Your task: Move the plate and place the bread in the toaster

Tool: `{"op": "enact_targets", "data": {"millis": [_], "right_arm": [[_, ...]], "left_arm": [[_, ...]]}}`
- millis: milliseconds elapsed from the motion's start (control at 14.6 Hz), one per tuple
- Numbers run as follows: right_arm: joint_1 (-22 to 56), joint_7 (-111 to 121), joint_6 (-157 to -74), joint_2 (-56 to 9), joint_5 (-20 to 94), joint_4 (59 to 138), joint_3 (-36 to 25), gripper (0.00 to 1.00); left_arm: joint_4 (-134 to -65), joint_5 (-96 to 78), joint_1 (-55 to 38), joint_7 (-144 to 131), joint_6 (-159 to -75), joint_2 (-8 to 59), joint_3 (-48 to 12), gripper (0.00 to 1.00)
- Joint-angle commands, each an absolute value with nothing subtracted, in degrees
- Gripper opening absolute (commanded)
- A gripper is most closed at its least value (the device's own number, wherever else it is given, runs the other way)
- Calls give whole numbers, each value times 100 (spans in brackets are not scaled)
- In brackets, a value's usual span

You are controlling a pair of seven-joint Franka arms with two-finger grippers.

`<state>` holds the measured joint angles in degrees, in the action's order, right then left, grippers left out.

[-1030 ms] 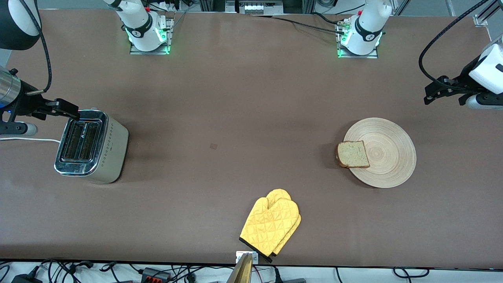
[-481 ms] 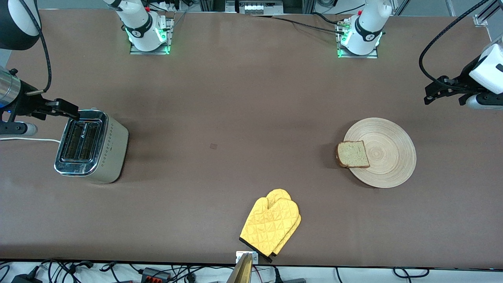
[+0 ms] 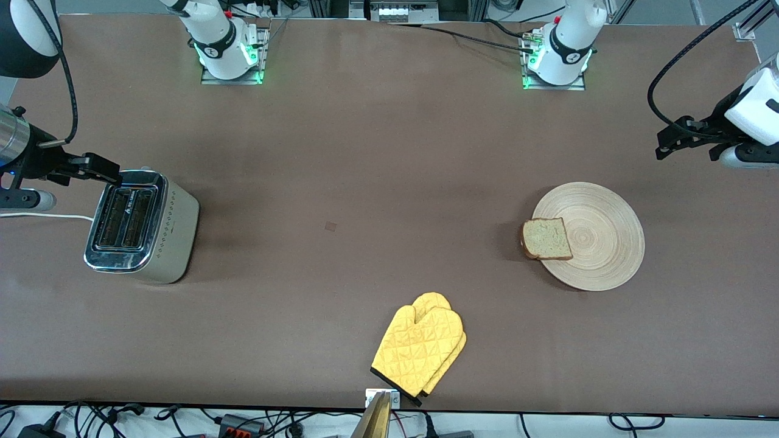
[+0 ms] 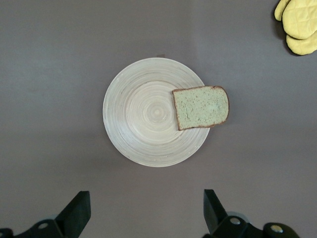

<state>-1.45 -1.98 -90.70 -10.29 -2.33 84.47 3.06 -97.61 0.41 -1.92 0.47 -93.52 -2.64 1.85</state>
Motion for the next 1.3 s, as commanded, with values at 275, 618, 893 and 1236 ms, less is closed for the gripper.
{"op": "enact_targets", "data": {"millis": [275,618,893,1236], "right_arm": [[-149,-167,-8991,-1055,-202,8358,334,100],[-149,-149,-8982,-1046,-202,8358,334,100],[-158,-132,-8974,-1055,-185,8358,334,100],[-158,-141,-8886,-1055,-193,8358,334,100]], "left_arm": [[-9562,149,-176,26,-9132,-97,237,100],[-9545,185,228,70,-9132,281,264,100],[-8941,97,991,1218,-9193,1113,255,100],[-8394,-1684,2169,2476,-9193,2257,264,100]]}}
